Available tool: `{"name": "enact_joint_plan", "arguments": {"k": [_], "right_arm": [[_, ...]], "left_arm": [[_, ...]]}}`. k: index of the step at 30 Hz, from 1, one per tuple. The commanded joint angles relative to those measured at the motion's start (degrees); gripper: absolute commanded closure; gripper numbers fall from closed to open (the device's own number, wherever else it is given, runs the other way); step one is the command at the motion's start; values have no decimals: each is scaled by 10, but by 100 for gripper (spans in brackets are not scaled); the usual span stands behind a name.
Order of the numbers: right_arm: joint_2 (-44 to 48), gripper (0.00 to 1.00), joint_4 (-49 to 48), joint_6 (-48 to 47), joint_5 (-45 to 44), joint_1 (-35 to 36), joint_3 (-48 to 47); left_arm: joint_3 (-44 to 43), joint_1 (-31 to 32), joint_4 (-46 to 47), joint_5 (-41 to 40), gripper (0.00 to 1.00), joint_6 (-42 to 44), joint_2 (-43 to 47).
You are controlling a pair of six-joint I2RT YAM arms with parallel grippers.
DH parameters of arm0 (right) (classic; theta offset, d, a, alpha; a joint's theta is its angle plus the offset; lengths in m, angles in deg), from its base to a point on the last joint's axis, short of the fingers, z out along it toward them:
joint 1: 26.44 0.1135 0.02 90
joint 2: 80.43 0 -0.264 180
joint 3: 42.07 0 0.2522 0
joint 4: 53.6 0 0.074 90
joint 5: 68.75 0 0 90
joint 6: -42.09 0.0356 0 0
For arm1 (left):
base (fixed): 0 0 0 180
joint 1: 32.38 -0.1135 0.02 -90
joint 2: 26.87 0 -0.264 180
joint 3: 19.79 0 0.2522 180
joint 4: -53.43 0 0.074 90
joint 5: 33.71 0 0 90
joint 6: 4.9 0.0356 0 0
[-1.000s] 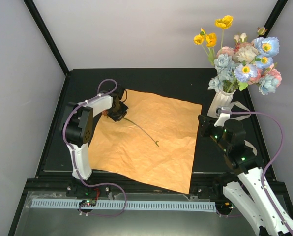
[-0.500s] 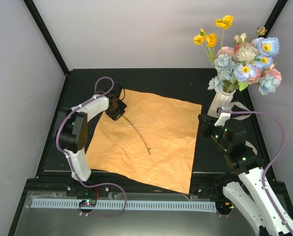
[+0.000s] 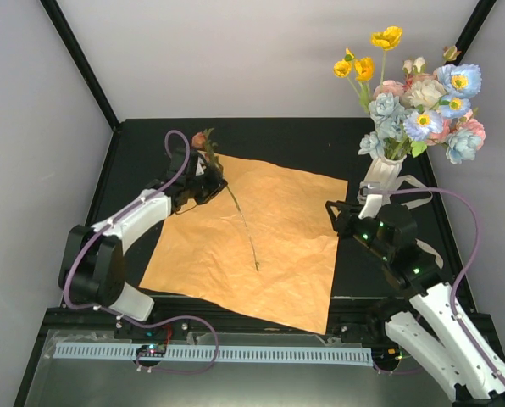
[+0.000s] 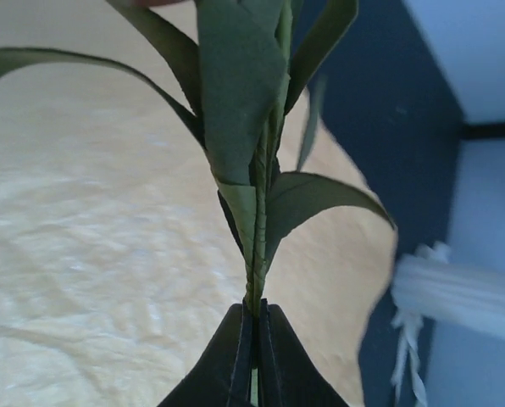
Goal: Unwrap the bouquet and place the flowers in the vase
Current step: Pick up the fake flower from the wrapping paper, then insert the fake flower into the vase.
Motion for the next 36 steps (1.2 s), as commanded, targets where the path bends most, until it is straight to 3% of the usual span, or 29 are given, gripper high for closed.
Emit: {"name": "enact_joint_plan", "arguments": {"k": [1,12,17,29,36], "right_arm": [[-16,64,-44,3,20,48,-21],[-85,54,-147,33,86,111,-47],[-123,52,-199,60,121,121,-64],[-222,48,-260,79,175,174,-113],[-253,54,-265,74,174,203,-130]], "left_arm": [[38,12,147,130,98,98,72],[96,50,258,384,98,226,165],[99,81,221,431,98,291,191],[105,110,216,495,99,321,217],[97,120,204,505,98,331,219]]}}
